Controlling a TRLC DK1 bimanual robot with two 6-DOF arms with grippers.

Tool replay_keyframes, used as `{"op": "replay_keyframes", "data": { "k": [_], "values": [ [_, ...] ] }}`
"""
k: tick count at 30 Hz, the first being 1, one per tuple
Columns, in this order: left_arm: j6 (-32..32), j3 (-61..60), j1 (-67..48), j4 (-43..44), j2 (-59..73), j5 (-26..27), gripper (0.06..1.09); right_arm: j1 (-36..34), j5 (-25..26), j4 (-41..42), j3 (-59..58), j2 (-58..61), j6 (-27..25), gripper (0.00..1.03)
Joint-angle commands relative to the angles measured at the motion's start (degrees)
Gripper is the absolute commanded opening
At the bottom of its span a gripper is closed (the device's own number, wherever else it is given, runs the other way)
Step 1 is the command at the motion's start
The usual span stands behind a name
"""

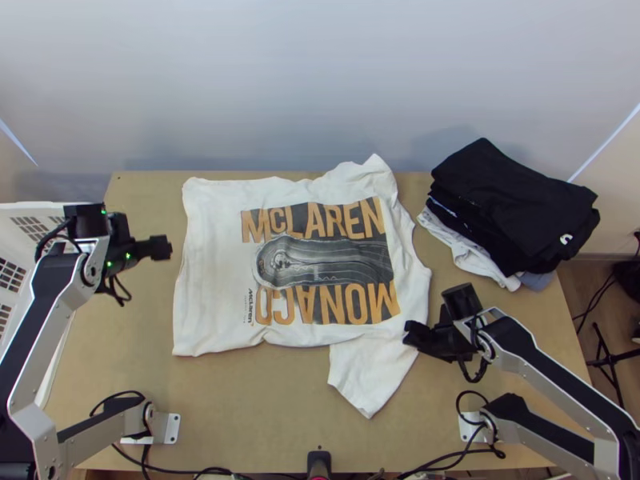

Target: Fold the t-shirt

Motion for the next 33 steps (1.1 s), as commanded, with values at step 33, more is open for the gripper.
{"op": "replay_keyframes", "data": {
  "k": [33],
  "values": [
    [33.83, -18.39, 3.16, -28.58, -1.03, 14.23, 0.83, 0.78, 5.17, 4.04, -1.68, -2.78, -1.46, 0.03]
  ]
}}
